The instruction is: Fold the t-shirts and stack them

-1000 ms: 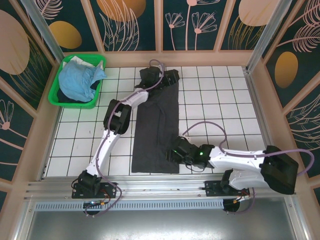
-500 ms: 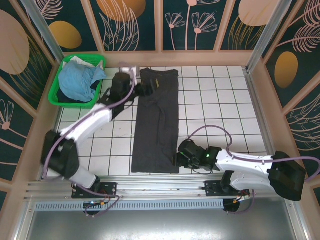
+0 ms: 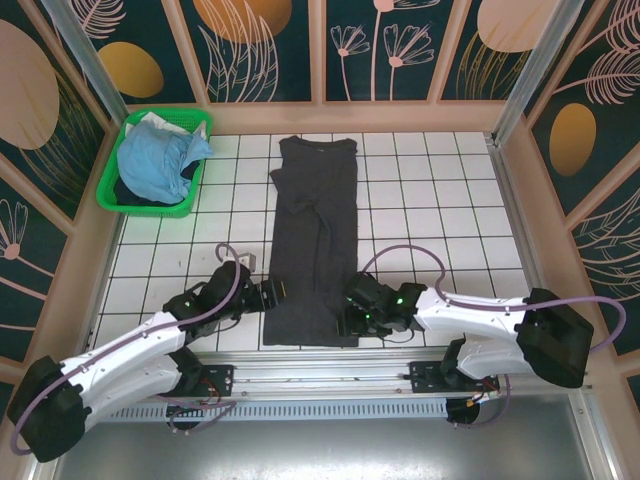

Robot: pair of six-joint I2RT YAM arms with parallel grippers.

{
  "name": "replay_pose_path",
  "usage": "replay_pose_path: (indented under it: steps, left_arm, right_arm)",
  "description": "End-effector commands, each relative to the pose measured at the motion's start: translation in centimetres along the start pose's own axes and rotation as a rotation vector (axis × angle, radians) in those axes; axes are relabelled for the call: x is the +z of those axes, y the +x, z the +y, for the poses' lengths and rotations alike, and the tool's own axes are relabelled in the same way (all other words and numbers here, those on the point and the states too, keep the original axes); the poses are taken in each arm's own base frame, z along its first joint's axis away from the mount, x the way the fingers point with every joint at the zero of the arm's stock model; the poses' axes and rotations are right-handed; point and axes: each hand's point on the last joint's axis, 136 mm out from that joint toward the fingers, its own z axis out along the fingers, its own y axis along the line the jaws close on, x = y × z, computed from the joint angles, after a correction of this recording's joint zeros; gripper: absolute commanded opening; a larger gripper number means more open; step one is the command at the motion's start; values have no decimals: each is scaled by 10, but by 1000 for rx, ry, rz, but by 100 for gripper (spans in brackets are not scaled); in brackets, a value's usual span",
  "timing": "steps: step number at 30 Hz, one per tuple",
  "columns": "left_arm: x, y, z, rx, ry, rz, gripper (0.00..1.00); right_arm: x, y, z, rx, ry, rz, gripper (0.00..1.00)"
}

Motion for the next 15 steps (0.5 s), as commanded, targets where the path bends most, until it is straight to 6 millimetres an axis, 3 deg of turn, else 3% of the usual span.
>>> replay_pose_path:
  steps: [1, 6, 15]
  left_arm:
    - [1, 33, 17, -52, -71, 97, 68]
    - [-3, 62, 32, -4, -157, 206, 64]
    - [-7, 83, 46, 17, -267, 279, 64]
  right_arm:
    - [-13, 8, -3, 3, 23, 18, 53]
    - [-9, 19, -2, 6, 18, 50, 52]
    - [5, 21, 2, -37, 36, 84, 52]
